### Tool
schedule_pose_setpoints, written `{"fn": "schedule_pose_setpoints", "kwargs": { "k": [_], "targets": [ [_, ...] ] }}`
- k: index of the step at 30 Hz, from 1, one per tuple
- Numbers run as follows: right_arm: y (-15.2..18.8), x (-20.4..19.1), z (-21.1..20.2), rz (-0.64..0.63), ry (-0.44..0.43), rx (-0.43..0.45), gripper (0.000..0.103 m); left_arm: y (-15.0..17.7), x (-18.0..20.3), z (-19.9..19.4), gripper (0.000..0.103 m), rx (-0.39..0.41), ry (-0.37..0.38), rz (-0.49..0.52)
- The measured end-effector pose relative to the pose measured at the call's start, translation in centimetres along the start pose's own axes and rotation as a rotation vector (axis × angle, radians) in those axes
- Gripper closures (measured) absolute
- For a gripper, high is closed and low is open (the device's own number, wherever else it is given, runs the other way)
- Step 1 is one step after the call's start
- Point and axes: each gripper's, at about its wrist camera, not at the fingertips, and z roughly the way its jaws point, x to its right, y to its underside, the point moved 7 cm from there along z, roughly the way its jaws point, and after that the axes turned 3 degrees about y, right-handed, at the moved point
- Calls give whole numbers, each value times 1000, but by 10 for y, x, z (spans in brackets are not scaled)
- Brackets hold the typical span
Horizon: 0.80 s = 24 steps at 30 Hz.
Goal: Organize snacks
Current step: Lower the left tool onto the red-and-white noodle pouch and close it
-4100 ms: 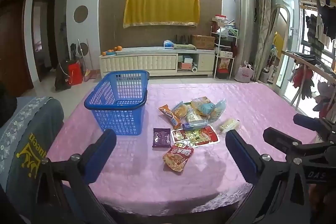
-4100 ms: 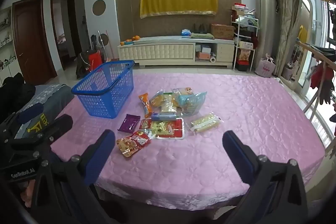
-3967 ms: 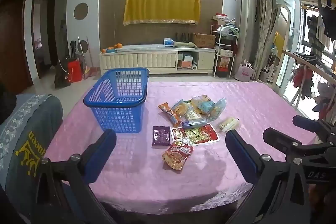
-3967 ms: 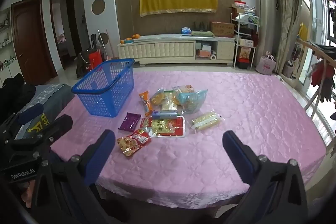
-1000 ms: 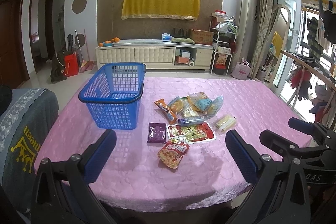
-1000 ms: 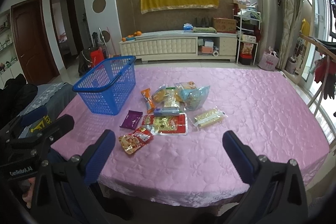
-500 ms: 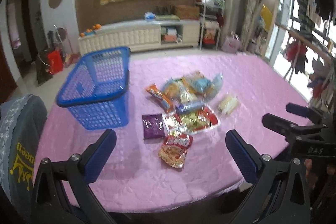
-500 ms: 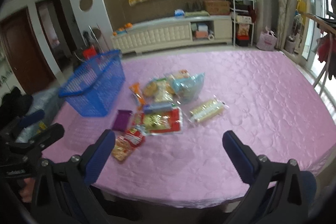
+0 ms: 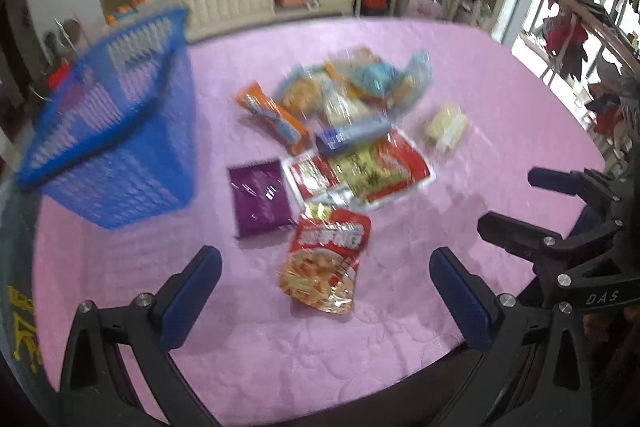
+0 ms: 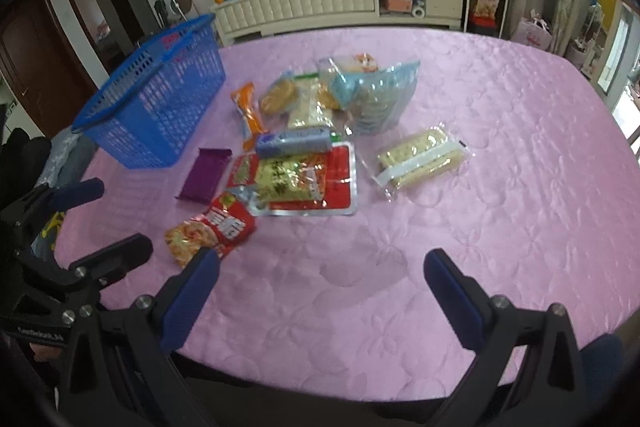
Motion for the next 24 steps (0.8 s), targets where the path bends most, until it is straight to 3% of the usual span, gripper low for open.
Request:
{"fn": "schedule_pose_setpoints", "kwargs": {
  "k": [10,17,20,24],
  "targets": [
    [9,18,42,39,10,-82,0,0,-9,64,0,-155,4,10],
    [13,25,48,65,-7,-92,0,-1,-6,94,0,-219,-48,53],
    [17,28,48,76,-13,-101,0,1,-10,104,1,-250,-48,-13],
    [22,35,46,97,6,-104,0,2,-10,103,10,-271,-64,-48]
  ]
}}
